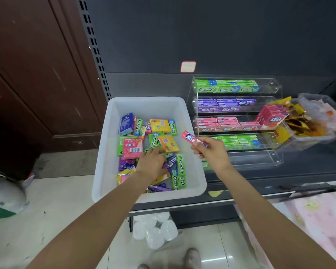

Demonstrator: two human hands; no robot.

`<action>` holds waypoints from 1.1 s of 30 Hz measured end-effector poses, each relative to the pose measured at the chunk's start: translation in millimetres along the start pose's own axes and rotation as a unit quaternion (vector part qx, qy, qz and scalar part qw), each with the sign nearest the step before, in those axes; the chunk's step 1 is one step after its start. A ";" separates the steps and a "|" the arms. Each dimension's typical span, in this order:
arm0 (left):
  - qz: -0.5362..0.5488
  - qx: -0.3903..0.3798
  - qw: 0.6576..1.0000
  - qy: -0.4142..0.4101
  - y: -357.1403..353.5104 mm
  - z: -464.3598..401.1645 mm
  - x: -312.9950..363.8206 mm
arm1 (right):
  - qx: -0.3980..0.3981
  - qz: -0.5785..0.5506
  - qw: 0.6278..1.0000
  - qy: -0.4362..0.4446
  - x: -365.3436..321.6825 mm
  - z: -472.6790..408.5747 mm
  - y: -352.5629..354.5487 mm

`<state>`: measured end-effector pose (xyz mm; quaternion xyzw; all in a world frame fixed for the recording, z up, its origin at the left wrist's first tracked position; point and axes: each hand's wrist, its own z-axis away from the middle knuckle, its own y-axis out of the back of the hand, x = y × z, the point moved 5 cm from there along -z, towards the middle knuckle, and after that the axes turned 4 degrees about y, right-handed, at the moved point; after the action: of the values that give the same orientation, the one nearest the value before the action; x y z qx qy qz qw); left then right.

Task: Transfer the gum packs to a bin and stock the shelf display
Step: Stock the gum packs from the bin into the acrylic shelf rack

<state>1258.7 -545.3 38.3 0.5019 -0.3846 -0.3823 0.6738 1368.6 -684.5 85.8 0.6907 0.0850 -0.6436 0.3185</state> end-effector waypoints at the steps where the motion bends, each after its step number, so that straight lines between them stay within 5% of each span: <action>1: 0.010 -0.005 1.000 0.006 -0.3 -0.5 -0.8 | -0.002 0.002 1.000 -0.001 0.0 0.0 -0.1; 6: 0.007 -0.004 1.000 0.016 -2.7 -3.1 1.6 | -0.007 0.015 1.000 -0.009 -0.3 -0.4 -1.1; 10: 0.125 0.078 0.989 0.030 9.7 -0.8 -1.1 | -0.011 -0.003 1.000 -0.014 -1.1 0.4 0.9; 21: 0.480 0.215 0.850 0.011 100.7 5.7 30.4 | 0.039 -0.002 0.999 0.032 -14.1 -4.1 49.8; 33: 0.537 0.222 0.812 0.049 112.2 -78.2 163.8 | 0.045 0.038 0.994 0.094 6.1 -60.0 207.5</action>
<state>1411.2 -640.2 153.6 0.3692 -0.6339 0.1611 0.6603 1529.0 -815.7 146.7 0.7644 0.0598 -0.5666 0.3018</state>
